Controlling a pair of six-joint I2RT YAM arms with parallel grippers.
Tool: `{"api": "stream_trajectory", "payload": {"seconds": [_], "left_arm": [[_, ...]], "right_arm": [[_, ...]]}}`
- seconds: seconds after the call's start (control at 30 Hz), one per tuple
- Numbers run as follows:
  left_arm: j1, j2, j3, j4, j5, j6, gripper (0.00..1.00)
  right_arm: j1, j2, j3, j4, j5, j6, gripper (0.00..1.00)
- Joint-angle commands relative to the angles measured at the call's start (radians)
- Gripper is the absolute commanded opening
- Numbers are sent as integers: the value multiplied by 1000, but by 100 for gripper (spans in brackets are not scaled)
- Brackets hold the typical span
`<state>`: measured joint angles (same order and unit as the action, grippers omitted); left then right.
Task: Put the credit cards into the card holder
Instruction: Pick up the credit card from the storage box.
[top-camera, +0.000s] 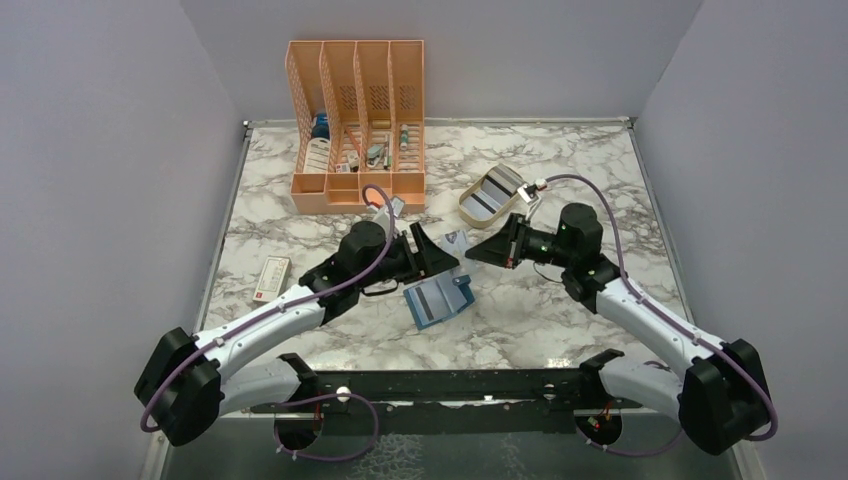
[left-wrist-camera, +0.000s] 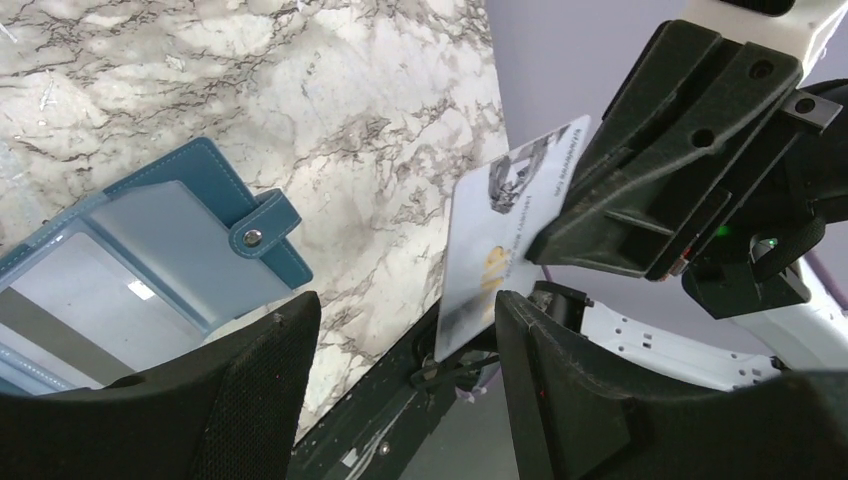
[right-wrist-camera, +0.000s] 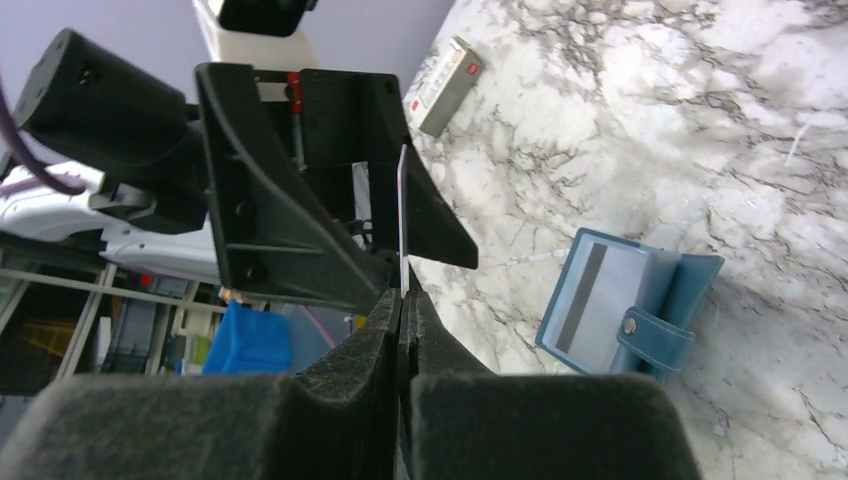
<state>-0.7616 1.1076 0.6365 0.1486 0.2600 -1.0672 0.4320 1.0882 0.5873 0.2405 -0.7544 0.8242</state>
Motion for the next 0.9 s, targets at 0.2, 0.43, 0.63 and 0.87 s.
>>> {"api": "stream_trajectory", "payload": {"seconds": [0.2, 0.43, 0.63, 0.87], "left_arm": [[-4, -49, -32, 98, -13, -51, 49], [-4, -74, -60, 122, -32, -78, 14], [-4, -68, -71, 126, -45, -61, 0], [-4, -77, -93, 137, -58, -41, 0]], "right_arm": [[-3, -30, -42, 111, -123, 55, 1], [-3, -1, -69, 106, -139, 39, 1], [-3, 15, -65, 72, -133, 13, 2], [-3, 20, -63, 34, -108, -12, 20]]}}
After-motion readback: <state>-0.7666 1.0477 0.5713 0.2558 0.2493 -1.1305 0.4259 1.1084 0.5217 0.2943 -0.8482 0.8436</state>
